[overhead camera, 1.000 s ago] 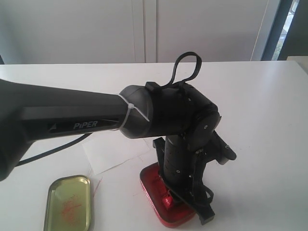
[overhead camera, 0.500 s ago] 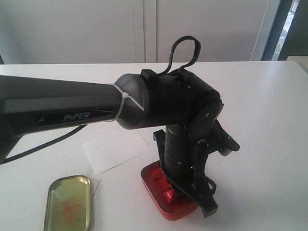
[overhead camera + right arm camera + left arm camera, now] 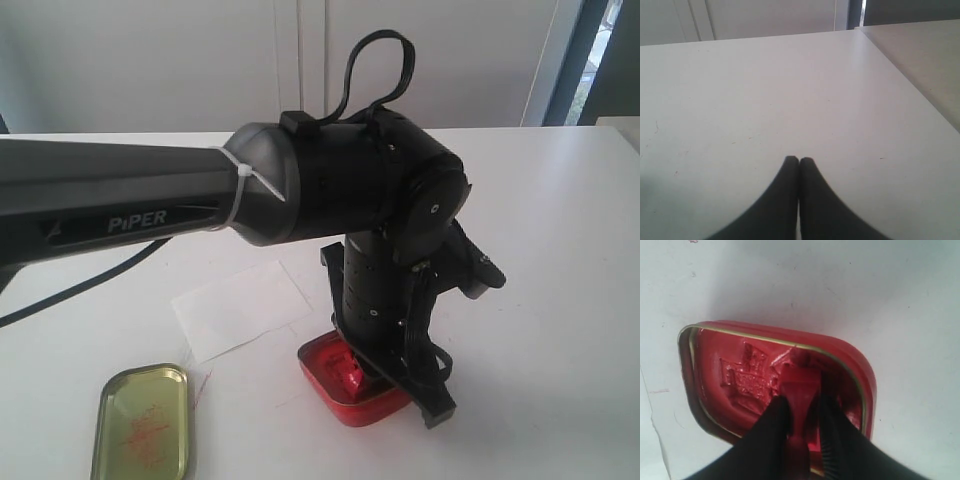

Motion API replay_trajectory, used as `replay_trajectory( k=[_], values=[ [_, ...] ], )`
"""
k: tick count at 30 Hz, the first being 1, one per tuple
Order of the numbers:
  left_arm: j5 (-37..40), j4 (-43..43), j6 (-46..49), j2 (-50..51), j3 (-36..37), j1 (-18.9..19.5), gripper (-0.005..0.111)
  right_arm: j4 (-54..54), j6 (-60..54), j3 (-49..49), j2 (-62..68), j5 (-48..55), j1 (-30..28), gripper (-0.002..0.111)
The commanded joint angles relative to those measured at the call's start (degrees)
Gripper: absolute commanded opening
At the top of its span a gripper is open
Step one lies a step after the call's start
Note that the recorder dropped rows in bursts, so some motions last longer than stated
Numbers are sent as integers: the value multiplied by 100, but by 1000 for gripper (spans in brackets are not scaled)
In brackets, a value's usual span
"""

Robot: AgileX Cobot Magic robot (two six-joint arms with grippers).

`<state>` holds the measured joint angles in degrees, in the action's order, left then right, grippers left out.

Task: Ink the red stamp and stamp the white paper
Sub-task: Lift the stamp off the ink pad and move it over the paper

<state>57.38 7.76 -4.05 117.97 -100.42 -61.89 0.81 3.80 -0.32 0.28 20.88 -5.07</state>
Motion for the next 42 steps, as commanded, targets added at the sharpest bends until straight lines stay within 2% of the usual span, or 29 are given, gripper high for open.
replay_trajectory(
  k=[1, 17, 33, 42],
  values=[
    [115, -5, -6, -102, -35, -2, 0, -44, -7, 32, -28, -83, 5, 0],
    [127, 18, -6, -153, -35, 27, 0, -44, -7, 32, -28, -83, 5, 0],
    [275, -137, 56, -268, -35, 540, 0, -44, -7, 32, -28, -83, 5, 0],
    [331, -580, 563, -606, -35, 1099, 0, -44, -7, 32, -28, -83, 5, 0]
  ],
)
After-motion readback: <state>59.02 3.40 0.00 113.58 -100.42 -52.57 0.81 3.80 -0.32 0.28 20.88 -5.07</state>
